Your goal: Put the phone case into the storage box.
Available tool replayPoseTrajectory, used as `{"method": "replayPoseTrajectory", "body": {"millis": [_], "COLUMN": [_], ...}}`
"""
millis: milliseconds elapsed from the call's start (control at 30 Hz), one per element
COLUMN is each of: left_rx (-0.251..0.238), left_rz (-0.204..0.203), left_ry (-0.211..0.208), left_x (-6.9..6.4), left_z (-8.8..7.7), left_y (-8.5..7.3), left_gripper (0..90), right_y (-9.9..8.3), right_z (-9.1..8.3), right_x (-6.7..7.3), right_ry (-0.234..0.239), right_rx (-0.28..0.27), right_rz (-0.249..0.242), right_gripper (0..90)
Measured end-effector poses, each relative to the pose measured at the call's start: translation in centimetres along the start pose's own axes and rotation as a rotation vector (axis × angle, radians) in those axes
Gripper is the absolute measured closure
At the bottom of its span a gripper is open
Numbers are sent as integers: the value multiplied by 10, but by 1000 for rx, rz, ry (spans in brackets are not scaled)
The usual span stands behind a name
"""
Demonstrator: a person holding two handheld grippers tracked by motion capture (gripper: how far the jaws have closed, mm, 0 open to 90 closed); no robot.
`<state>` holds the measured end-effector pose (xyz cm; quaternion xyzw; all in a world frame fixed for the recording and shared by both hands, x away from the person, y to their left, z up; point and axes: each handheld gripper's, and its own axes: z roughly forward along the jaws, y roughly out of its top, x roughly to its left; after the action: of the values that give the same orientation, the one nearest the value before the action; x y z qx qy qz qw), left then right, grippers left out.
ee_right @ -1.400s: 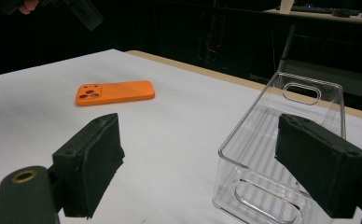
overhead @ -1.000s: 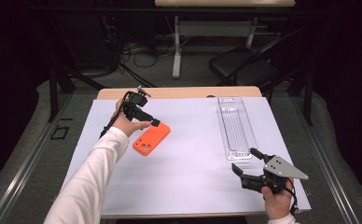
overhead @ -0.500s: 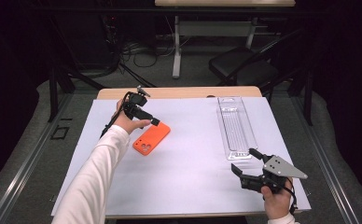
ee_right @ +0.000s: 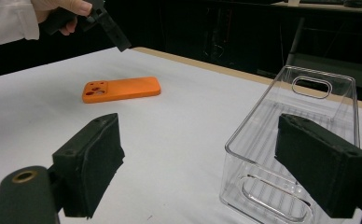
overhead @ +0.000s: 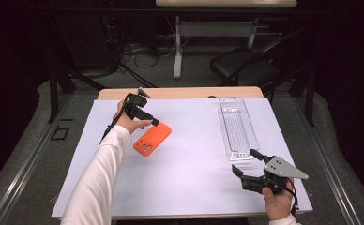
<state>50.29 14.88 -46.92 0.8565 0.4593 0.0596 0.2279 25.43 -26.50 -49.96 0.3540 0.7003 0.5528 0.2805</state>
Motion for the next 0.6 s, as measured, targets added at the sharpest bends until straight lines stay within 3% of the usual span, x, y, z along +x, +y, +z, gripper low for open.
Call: {"method": "replayPoseTrajectory", "body": {"millis": [233, 600], "left_rx": [25, 71], "left_rz": [5, 11], "left_ry": [12, -11], "left_x": [0, -2], "left_z": [6, 21], "left_y": [-1, -5], "left_gripper": [15, 15], "right_y": [0, 0], "right_z": [0, 0], "right_x": [-1, 0], "right_ry": [3, 4], "right_rx": [5, 8], "right_rz": [1, 1], "right_gripper": [143, 143]}}
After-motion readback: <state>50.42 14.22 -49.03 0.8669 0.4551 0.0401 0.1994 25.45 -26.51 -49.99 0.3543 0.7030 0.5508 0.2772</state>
